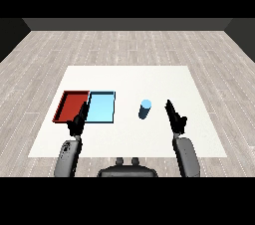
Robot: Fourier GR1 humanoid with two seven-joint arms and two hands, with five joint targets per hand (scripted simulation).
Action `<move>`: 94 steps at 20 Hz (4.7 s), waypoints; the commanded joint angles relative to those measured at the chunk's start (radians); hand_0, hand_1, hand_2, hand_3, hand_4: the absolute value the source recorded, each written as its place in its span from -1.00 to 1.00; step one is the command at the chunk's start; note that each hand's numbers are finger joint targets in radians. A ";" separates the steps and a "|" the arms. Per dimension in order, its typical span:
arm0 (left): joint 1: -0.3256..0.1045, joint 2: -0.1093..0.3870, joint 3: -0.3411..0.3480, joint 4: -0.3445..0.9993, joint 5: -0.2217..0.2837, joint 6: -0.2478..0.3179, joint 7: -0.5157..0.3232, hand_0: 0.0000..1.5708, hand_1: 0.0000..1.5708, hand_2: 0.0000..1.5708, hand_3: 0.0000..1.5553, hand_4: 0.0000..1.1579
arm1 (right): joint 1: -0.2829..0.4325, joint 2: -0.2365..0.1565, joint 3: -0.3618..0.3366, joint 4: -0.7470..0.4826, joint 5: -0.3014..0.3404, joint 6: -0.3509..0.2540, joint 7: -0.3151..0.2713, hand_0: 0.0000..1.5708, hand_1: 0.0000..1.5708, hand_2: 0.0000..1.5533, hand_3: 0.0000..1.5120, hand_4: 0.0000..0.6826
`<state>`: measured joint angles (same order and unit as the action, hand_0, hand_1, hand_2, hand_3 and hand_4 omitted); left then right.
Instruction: Pick the blue can and put it in the blue box
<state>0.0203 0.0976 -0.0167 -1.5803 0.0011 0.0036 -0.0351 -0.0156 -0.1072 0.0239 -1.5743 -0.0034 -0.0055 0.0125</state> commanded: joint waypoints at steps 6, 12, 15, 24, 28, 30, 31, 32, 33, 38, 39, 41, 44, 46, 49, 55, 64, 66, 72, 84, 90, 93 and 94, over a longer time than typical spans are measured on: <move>-0.002 -0.026 -0.015 -0.007 -0.037 0.000 0.048 -1.00 -1.00 -1.00 -1.00 -1.00 | -0.128 -0.056 -0.111 0.109 -0.016 0.048 0.012 -1.00 -1.00 -1.00 -1.00 -1.00; 0.054 -0.067 0.053 -0.056 0.111 -0.094 -0.389 -1.00 -1.00 -1.00 -1.00 -1.00 | -0.179 -0.013 -0.149 0.128 -0.205 0.203 -0.268 -1.00 -1.00 -1.00 -1.00 -1.00; -0.014 -0.076 0.044 0.007 0.090 -0.083 -0.414 -1.00 -1.00 -1.00 -1.00 -1.00 | -0.261 -0.027 -0.166 0.162 -0.215 0.189 -0.211 -1.00 -1.00 -1.00 -1.00 -1.00; -0.042 -0.069 0.067 0.022 0.132 -0.105 -0.408 -1.00 -1.00 -1.00 -1.00 -1.00 | -0.180 -0.034 -0.179 0.246 -0.204 0.247 -0.344 -1.00 -1.00 -1.00 -1.00 -1.00; -0.011 -0.096 0.037 -0.030 0.108 -0.060 -0.388 -1.00 -1.00 -1.00 -1.00 -1.00 | -0.277 -0.036 -0.195 0.320 -0.216 0.214 -0.288 -1.00 -1.00 -1.00 -1.00 -1.00; -0.038 -0.055 0.085 0.063 0.139 -0.119 -0.429 -1.00 -1.00 -1.00 -1.00 -1.00 | -0.231 -0.022 -0.183 0.310 -0.228 0.232 -0.298 -1.00 -1.00 -1.00 -1.00 -1.00; -0.038 -0.096 0.036 0.032 0.100 -0.053 -0.423 -1.00 -1.00 -1.00 -1.00 -1.00 | -0.244 -0.060 -0.205 0.381 -0.228 0.279 -0.340 -1.00 -1.00 -1.00 -1.00 -1.00; 0.014 -0.084 0.035 -0.066 0.119 -0.074 -0.362 -1.00 -1.00 -1.00 -1.00 -1.00 | -0.263 -0.014 -0.177 0.313 -0.241 0.226 -0.260 -1.00 -1.00 -1.00 -1.00 -1.00; -0.047 -0.025 0.113 0.040 0.162 -0.125 -0.391 -1.00 -1.00 -1.00 -1.00 -1.00 | -0.229 -0.019 -0.169 0.283 -0.233 0.230 -0.258 -1.00 -1.00 -1.00 -1.00 -1.00; -0.017 -0.043 0.089 -0.013 0.156 -0.101 -0.375 -1.00 -1.00 -1.00 -1.00 -1.00 | -0.304 0.010 -0.179 0.366 -0.244 0.174 -0.237 -1.00 -1.00 -1.00 -1.00 -1.00; -0.021 -0.093 0.038 0.004 0.111 -0.060 -0.399 -1.00 -1.00 -1.00 -1.00 -1.00 | -0.317 0.008 -0.185 0.476 -0.231 0.208 -0.331 -1.00 -1.00 -1.00 -1.00 -1.00; -0.047 -0.035 0.108 0.071 0.161 -0.120 -0.425 -1.00 -1.00 -1.00 -1.00 -1.00 | -0.279 0.006 -0.174 0.442 -0.219 0.192 -0.308 -1.00 -1.00 -1.00 -1.00 -1.00; -0.065 -0.063 0.073 0.040 0.132 -0.074 -0.377 -1.00 -1.00 -1.00 -1.00 -1.00 | -0.316 0.010 -0.177 0.412 -0.259 0.170 -0.222 -1.00 -1.00 -1.00 -1.00 -1.00; -0.034 -0.080 0.073 0.057 0.134 -0.083 -0.448 -1.00 -1.00 -1.00 -1.00 -1.00 | -0.350 0.031 -0.174 0.604 -0.216 0.196 -0.375 -1.00 -1.00 -1.00 -1.00 -1.00; -0.069 -0.039 0.118 0.032 0.190 -0.109 -0.388 -1.00 -1.00 -1.00 -1.00 -1.00 | -0.342 0.029 -0.179 0.558 -0.236 0.162 -0.315 -1.00 -1.00 -1.00 -1.00 -1.00; 0.031 -0.053 0.081 -0.036 0.164 -0.115 -0.415 -1.00 -1.00 -1.00 -1.00 -1.00 | -0.396 0.077 -0.153 0.641 -0.209 0.118 -0.367 -1.00 -1.00 -1.00 -1.00 -1.00; -0.007 -0.086 0.045 -0.061 0.136 -0.055 -0.359 -1.00 -1.00 -1.00 -1.00 -1.00 | -0.372 0.098 -0.123 0.683 -0.191 0.119 -0.405 -1.00 -1.00 -1.00 -1.00 -1.00; -0.042 -0.032 0.117 0.066 0.171 -0.119 -0.433 -1.00 -1.00 -1.00 -1.00 -1.00 | -0.441 0.062 -0.159 0.781 -0.225 0.187 -0.429 -1.00 -1.00 -1.00 -1.00 -1.00; -0.016 -0.096 0.036 0.052 0.099 -0.042 -0.465 -1.00 -1.00 -1.00 -1.00 -1.00 | -0.446 0.073 -0.146 0.882 -0.190 0.189 -0.518 -1.00 -1.00 -1.00 -1.00 -1.00; -0.012 -0.059 0.077 -0.020 0.140 -0.073 -0.395 -1.00 -1.00 -1.00 -1.00 -1.00 | -0.509 0.106 -0.084 0.833 -0.270 0.093 -0.428 -1.00 -1.00 -1.00 -1.00 -1.00; 0.005 -0.039 0.101 -0.014 0.175 -0.117 -0.409 -1.00 -1.00 -1.00 -1.00 -1.00 | -0.596 0.082 -0.138 1.003 -0.225 0.164 -0.510 -1.00 -1.00 -1.00 -1.00 -1.00; 0.015 -0.061 0.075 -0.052 0.131 -0.070 -0.403 -1.00 -1.00 -1.00 -1.00 -1.00 | -0.592 0.106 -0.105 1.065 -0.224 0.152 -0.566 -1.00 -1.00 -1.00 -1.00 -1.00; -0.053 -0.007 0.149 0.036 0.199 -0.135 -0.423 -1.00 -1.00 -1.00 -1.00 -1.00 | -0.575 0.107 -0.099 0.957 -0.255 0.107 -0.474 -1.00 -1.00 -1.00 -1.00 -1.00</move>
<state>-0.0045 0.0596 0.0910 -1.5900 0.1716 -0.0963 -0.4339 -0.5766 -0.0092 -0.0816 -0.6180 -0.2408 0.1323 -0.4765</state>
